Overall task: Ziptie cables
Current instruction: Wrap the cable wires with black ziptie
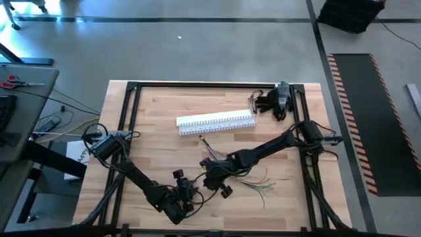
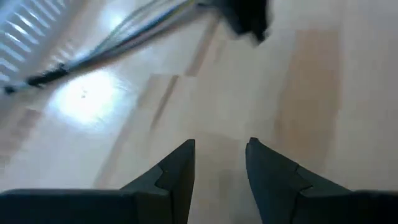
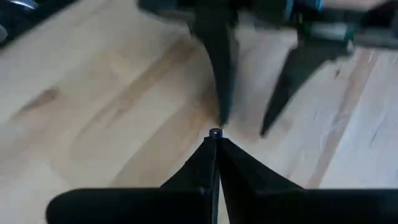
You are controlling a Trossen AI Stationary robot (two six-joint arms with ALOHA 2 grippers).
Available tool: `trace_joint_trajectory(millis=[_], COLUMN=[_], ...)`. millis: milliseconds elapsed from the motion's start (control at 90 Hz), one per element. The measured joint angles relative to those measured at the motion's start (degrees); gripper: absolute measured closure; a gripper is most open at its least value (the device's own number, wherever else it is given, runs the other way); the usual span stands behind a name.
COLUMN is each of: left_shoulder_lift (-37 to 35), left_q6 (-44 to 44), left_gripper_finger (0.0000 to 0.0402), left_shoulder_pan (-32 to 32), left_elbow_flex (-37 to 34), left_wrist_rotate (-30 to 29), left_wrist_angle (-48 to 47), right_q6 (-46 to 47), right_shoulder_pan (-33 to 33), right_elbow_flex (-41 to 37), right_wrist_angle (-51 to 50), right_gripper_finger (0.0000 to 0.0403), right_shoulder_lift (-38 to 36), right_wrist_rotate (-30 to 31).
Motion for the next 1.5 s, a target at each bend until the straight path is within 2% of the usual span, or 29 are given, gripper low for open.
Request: trace_joint_trajectory(millis=[200, 389, 478, 589, 833, 978, 1244, 1500], left_shoulder_lift=[0.89, 0.96, 0.96, 0.98, 0.98, 0.98, 0.98, 0.98], left_q6=[7.07, 20.33, 22.63, 23.09, 34.82, 42.93, 46.94, 46.6], left_gripper_finger=[0.028, 0.028, 0.028, 0.028, 0.028, 0.028, 0.028, 0.028], left_shoulder_pan=[1.42, 2.68, 3.01, 3.13, 3.28, 4.04, 5.29, 5.01], left_elbow_flex=[0.02, 0.0, 0.0, -0.28, -8.56, -11.22, -11.26, -11.23], left_wrist_rotate=[-5.38, -4.8, -4.96, -5.09, -4.18, 1.16, 1.01, 4.68], left_wrist_angle=[2.97, 12.11, 14.1, 17.05, 46.02, 58.1, 59.0, 59.82], right_q6=[0.24, 1.04, 1.56, 1.34, 1.87, 2.61, 3.54, 3.85], right_shoulder_pan=[0.48, 1.08, 1.64, 2.75, 4.4, 4.94, 4.94, 4.94], right_elbow_flex=[0.02, 0.09, 0.09, 0.09, 0.09, 0.09, 0.09, 0.09], right_wrist_angle=[1.49, 2.27, 2.61, 2.6, 1.52, 1.78, 1.33, 0.55], right_gripper_finger=[0.0403, 0.0403, 0.0403, 0.0403, 0.0403, 0.0403, 0.0403, 0.0403], right_shoulder_lift=[-1.15, -1.77, -1.75, -1.82, -3.17, -3.3, -3.3, -3.3], right_wrist_rotate=[-0.59, -0.9, -0.71, 3.08, 5.58, 6.26, 6.71, 6.7])
